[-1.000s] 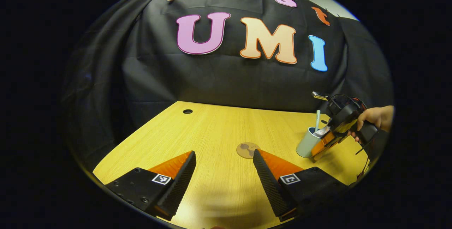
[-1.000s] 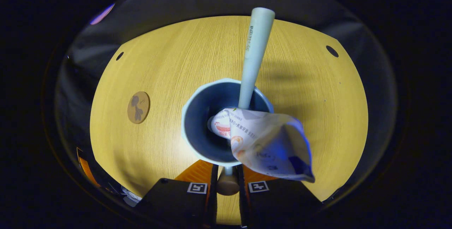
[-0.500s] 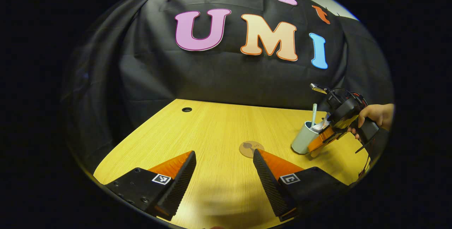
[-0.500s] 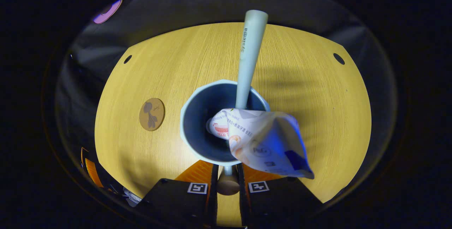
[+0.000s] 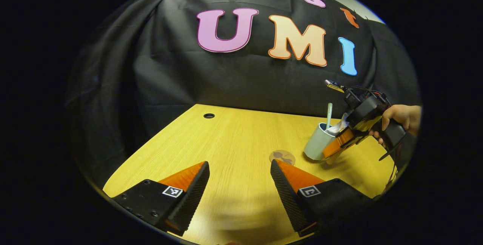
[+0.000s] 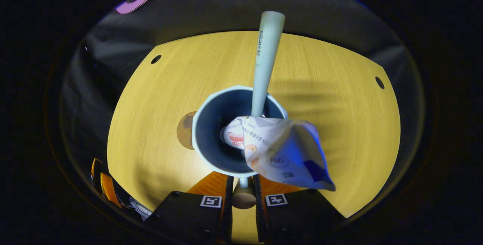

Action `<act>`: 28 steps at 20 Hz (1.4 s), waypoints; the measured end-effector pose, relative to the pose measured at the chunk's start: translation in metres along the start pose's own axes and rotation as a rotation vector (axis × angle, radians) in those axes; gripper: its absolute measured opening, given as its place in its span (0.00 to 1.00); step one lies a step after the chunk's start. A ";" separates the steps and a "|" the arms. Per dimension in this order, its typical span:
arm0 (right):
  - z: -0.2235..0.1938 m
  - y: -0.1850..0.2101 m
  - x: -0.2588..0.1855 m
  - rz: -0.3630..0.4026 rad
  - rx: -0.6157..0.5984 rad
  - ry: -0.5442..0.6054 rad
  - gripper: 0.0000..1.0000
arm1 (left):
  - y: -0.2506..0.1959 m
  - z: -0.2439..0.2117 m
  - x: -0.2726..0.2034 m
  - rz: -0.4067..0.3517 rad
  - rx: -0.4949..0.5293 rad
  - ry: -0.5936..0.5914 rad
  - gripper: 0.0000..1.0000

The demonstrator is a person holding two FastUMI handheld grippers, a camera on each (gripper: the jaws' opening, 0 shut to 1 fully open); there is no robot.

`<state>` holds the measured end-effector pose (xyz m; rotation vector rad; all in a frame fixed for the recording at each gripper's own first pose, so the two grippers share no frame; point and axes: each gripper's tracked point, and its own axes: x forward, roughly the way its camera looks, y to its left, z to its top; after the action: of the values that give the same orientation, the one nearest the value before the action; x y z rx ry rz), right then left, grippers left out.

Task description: Put the toothbrush and toothpaste on the desktop into the cup, then pick up the cup and place it on the coaster on the desktop.

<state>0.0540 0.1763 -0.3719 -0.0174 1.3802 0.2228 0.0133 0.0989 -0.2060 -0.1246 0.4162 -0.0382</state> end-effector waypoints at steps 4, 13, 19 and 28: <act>0.006 0.027 0.008 0.003 -0.039 0.003 0.28 | 0.015 -0.004 -0.003 0.010 -0.013 0.000 0.95; 0.012 0.078 0.028 0.005 -0.121 0.025 0.23 | 0.048 -0.009 -0.004 0.052 -0.038 0.011 0.95; 0.009 0.135 0.031 -0.034 -0.170 0.023 0.28 | 0.052 -0.013 -0.004 0.066 -0.058 0.020 0.96; 0.012 0.139 -0.035 0.015 -0.268 -0.157 0.97 | 0.017 0.003 0.002 0.016 -0.030 -0.009 0.95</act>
<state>0.0359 0.3092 -0.3195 -0.2089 1.1867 0.4123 0.0162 0.1157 -0.2064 -0.1505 0.4092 -0.0155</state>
